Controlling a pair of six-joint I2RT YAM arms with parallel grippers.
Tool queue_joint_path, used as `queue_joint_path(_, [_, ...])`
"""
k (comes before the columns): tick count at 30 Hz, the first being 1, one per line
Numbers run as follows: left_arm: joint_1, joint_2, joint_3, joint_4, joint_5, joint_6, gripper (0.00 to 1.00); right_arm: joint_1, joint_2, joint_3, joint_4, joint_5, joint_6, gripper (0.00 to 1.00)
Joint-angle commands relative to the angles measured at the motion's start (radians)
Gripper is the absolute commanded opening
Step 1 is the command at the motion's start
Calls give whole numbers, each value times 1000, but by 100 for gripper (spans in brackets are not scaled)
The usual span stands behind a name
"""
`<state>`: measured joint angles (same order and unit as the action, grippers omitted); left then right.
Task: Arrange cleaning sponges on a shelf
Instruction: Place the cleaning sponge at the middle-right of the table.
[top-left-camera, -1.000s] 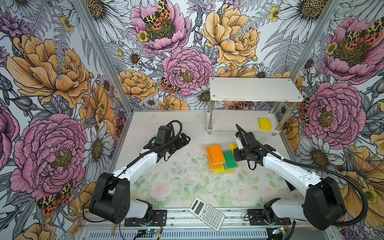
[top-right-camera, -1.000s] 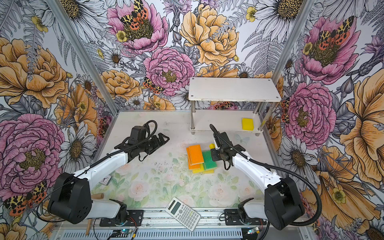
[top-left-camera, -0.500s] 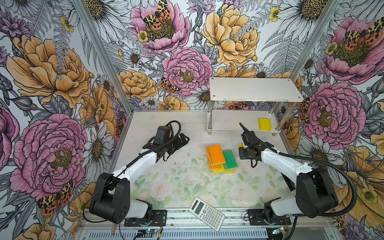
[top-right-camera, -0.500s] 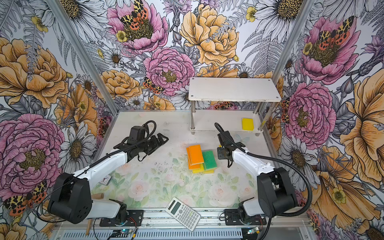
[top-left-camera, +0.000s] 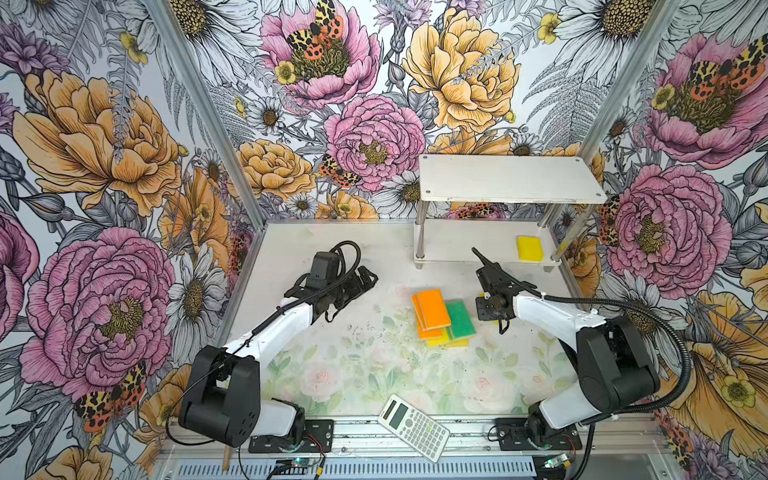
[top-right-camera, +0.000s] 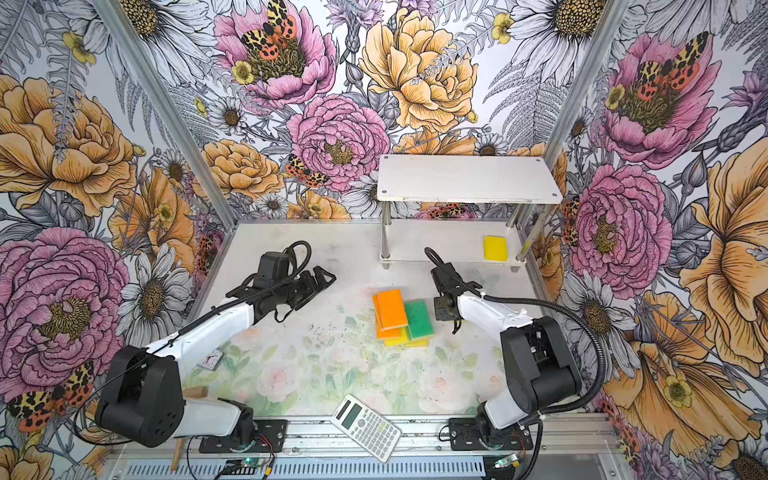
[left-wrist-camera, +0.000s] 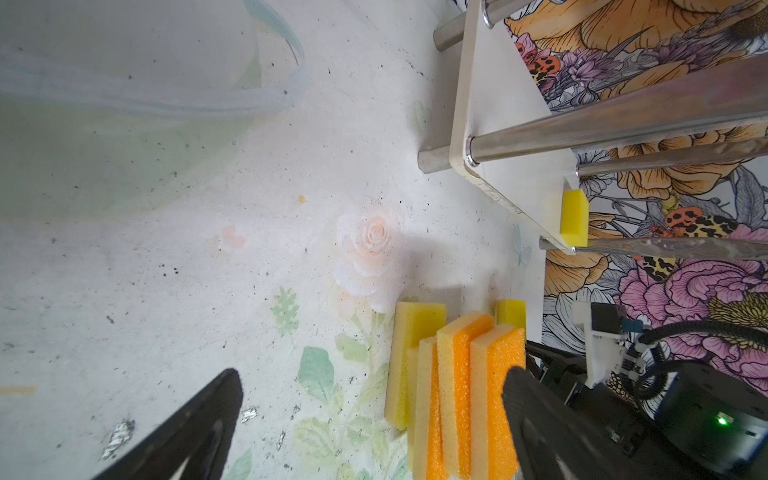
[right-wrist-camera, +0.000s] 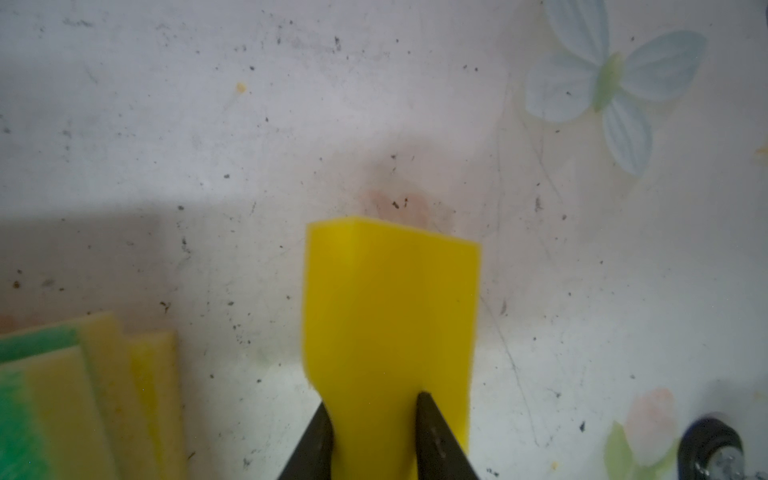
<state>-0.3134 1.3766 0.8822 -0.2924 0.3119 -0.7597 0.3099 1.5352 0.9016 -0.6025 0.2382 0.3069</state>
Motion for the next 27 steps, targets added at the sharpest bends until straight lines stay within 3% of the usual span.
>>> queue_joint_path(1, [7, -5, 12, -7, 24, 6, 99, -2, 16, 25, -3, 18, 15, 38])
queue_joint_path(6, [8, -8, 8, -8, 23, 7, 99, -2, 10, 24, -3, -10, 20, 49])
queue_joint_path(8, [9, -7, 6, -8, 22, 6, 99, -2, 5, 23, -3, -26, 24, 62])
queue_joint_path(14, [11, -5, 6, -7, 25, 7, 99, -2, -26, 23, -3, -57, 41, 88])
queue_joint_path(27, [8, -5, 0, -10, 27, 10, 99, -66, -29, 11, -1, -122, 102, 93])
